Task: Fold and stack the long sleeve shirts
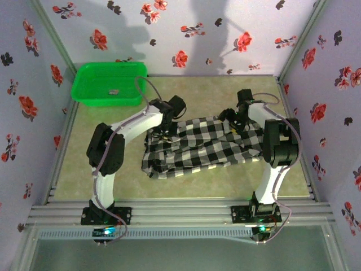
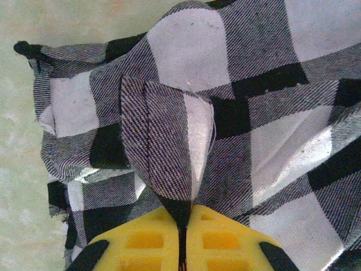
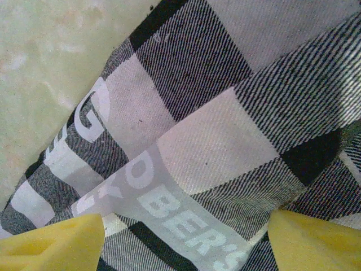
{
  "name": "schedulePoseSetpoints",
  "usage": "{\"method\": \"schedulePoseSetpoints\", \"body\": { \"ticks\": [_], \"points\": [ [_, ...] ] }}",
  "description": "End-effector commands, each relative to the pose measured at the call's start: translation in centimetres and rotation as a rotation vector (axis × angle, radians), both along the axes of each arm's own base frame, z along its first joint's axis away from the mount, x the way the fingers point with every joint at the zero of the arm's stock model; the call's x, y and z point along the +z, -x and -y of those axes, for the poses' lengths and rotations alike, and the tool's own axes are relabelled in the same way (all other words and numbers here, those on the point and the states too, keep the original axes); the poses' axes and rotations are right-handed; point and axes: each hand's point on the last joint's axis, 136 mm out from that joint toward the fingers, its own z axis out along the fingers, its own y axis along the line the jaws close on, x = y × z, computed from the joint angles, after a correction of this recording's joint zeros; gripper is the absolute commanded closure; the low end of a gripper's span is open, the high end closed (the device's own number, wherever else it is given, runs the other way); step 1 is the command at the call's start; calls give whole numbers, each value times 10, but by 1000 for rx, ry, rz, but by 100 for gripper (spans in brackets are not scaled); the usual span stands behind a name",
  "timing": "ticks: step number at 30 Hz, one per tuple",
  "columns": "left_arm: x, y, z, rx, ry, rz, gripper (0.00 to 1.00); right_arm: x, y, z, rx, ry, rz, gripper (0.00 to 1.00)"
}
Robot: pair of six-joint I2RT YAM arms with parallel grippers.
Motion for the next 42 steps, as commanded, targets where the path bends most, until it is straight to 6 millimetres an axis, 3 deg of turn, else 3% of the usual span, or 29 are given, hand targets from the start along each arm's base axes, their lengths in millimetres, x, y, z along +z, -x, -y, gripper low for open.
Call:
{"method": "schedulePoseSetpoints", "body": {
  "ticks": [1, 5, 7, 10, 14, 17, 22, 25, 29, 31, 35, 39, 42],
  "points": [
    [-5, -1, -8, 27, -58, 32, 87, -6, 3, -6, 26, -13, -15, 22],
    [-2, -2, -20, 65, -109, 60, 54, -8, 5, -9, 38, -21, -27, 22],
    [18, -7, -30, 94, -135, 117, 41, -6, 5, -9, 45, -19, -26, 22],
    [51, -12, -40, 123, -111, 184, 32, -1, 8, -9, 62, -11, -22, 21],
    [78, -9, -41, 111, -71, 205, 28, 12, 11, -5, 80, 7, -11, 20],
    [83, -1, -27, 76, 12, 178, 27, 26, 12, 0, 86, 34, 7, 19],
    [86, -2, 38, -111, 275, 146, 28, 50, 19, 13, 49, 108, 22, 21],
    [79, -6, 69, -224, 363, 112, 38, 52, 27, 10, 0, 97, 14, 32],
    [49, -19, 79, -269, 363, 94, 58, 43, 41, 2, -43, 130, 9, 54],
    [26, -28, 72, -243, 344, 64, 65, 34, 50, -3, -72, 137, 3, 63],
    [-9, -40, 55, -213, 309, 27, 67, 18, 69, -4, -103, 183, -24, 65],
    [-42, -40, 36, -189, 249, -30, 67, 4, 82, 9, -135, 247, -47, 66],
    [-56, -31, 25, -176, 216, -60, 67, -7, 89, 17, -143, 288, -74, 66]
  ]
}}
